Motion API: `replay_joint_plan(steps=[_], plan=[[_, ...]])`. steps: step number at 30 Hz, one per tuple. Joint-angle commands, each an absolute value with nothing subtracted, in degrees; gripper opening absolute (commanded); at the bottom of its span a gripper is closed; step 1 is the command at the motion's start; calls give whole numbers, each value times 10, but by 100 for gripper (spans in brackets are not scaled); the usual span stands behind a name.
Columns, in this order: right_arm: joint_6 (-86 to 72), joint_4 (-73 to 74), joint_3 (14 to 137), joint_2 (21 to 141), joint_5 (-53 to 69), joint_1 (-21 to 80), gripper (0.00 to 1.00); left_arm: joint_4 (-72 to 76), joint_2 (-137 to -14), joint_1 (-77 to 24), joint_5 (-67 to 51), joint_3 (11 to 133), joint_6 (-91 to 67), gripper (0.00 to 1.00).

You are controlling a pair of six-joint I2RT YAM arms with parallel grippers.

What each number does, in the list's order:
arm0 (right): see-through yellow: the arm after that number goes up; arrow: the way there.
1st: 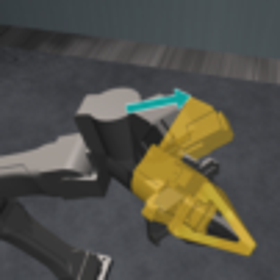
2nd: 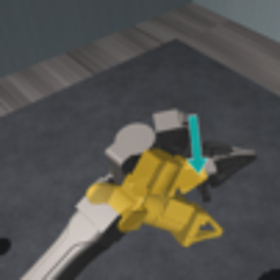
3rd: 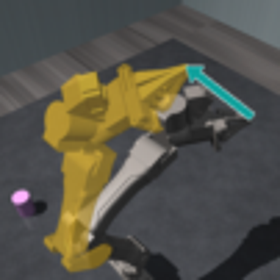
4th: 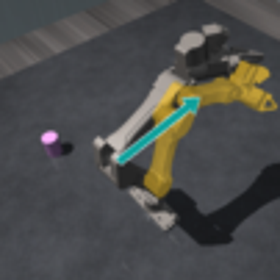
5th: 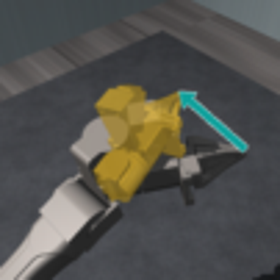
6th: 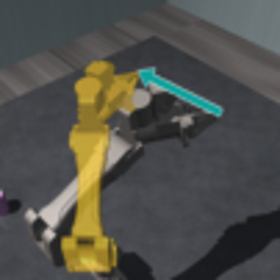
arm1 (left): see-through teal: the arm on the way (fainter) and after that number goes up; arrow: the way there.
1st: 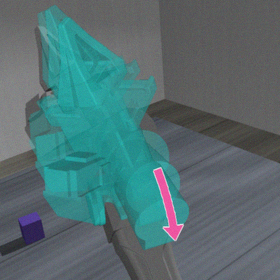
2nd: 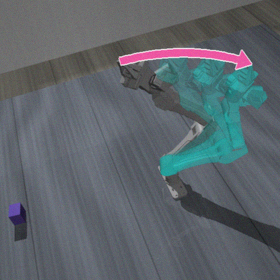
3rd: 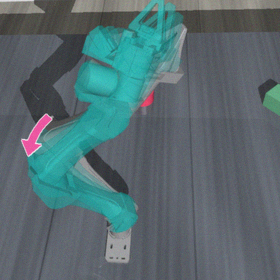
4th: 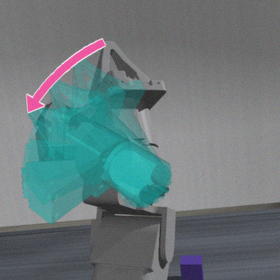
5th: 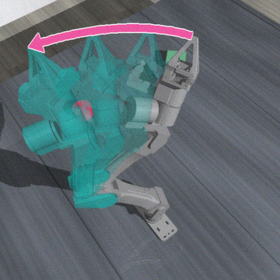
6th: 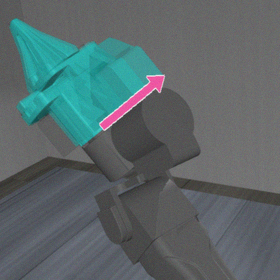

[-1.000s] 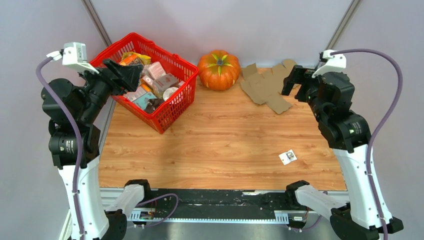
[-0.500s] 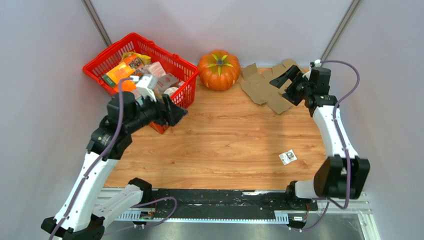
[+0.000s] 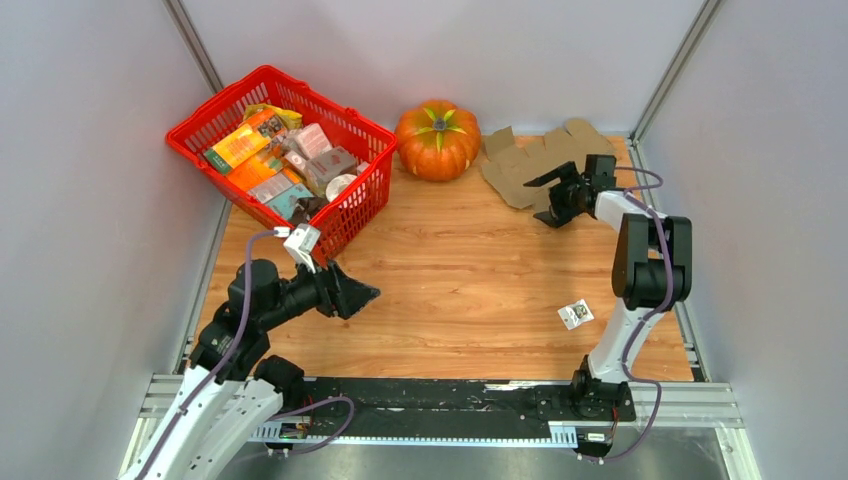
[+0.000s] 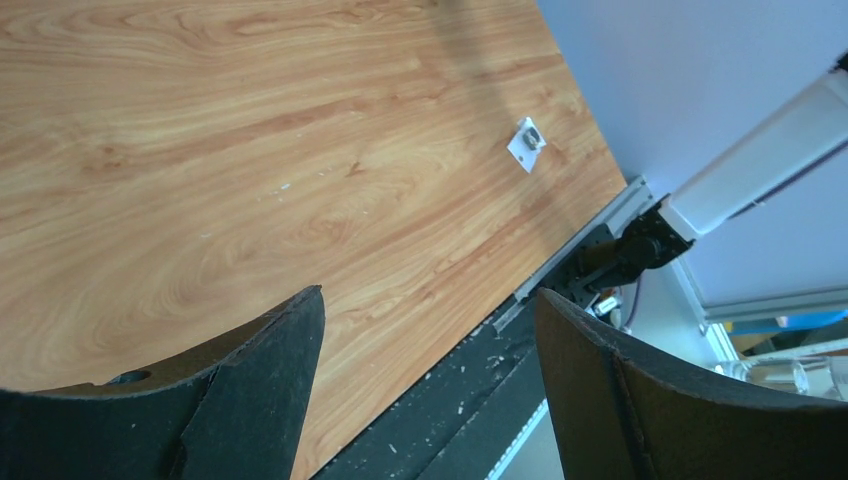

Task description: Fold the paper box

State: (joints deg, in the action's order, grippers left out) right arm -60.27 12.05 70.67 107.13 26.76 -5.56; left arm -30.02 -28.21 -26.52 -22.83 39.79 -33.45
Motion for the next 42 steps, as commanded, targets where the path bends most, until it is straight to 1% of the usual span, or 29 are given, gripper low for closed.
replay_joint_plan(steps=[1,3,4,6,8,9,10,12,14,15,16,17,18,20,21,23,25,26,27,32,33,35,37,39,41,42], plan=[[-671,71,745,1110,229,-38,84,-241,-231,-267,-272,356,-403,84],[-693,52,741,1132,223,-34,81,-244,-211,-268,-275,350,-418,83],[-700,48,740,1138,222,-33,77,-259,-205,-268,-272,349,-419,83],[-712,42,741,1154,214,-31,73,-276,-193,-268,-264,351,-414,83],[-723,26,733,1159,214,-29,64,-297,-181,-267,-259,356,-411,83],[-733,16,729,1164,214,-29,63,-301,-174,-268,-258,358,-411,83],[-736,12,729,1166,213,-28,59,-310,-171,-267,-257,360,-411,83],[-735,19,735,1172,206,-26,58,-316,-163,-267,-251,360,-410,83],[-737,17,738,1180,209,-25,53,-324,-158,-268,-245,360,-411,83],[-742,5,737,1184,213,-25,42,-328,-155,-268,-244,359,-413,83],[-744,5,735,1191,216,-25,38,-330,-153,-267,-244,359,-417,83],[-748,-16,734,1193,223,-25,36,-329,-150,-268,-245,359,-420,83],[-751,-29,734,1196,227,-25,28,-329,-145,-268,-245,359,-424,83],[-752,-33,735,1198,237,-24,15,-325,-142,-267,-250,360,-434,83],[-751,-36,734,1194,241,-24,7,-316,-143,-267,-250,359,-439,83],[-744,-32,727,1165,250,-25,1,-293,-150,-268,-267,355,-462,83],[-731,-24,695,1128,252,-27,0,-227,-173,-268,-304,337,-498,83],[-733,-22,678,1088,251,-32,0,-202,-183,-269,-314,332,-509,83],[-736,-35,632,1065,253,-33,0,-169,-200,-272,-316,329,-518,82],[-769,-86,531,971,305,-59,0,-106,-258,-313,-274,340,-537,84],[-777,-100,520,949,315,-63,0,-96,-290,-322,-266,356,-539,84],[-784,-110,497,927,341,-67,0,-95,-322,-359,-219,374,-541,85],[-787,-112,481,898,356,-67,0,-77,-373,-382,-168,394,-557,88],[-787,-110,466,876,369,-66,0,-47,-428,-404,-149,415,-567,90],[-788,-107,440,843,378,-62,0,-40,-466,-413,-119,438,-575,90],[-787,-105,431,832,381,-62,0,-45,-504,-420,-106,463,-577,90]])
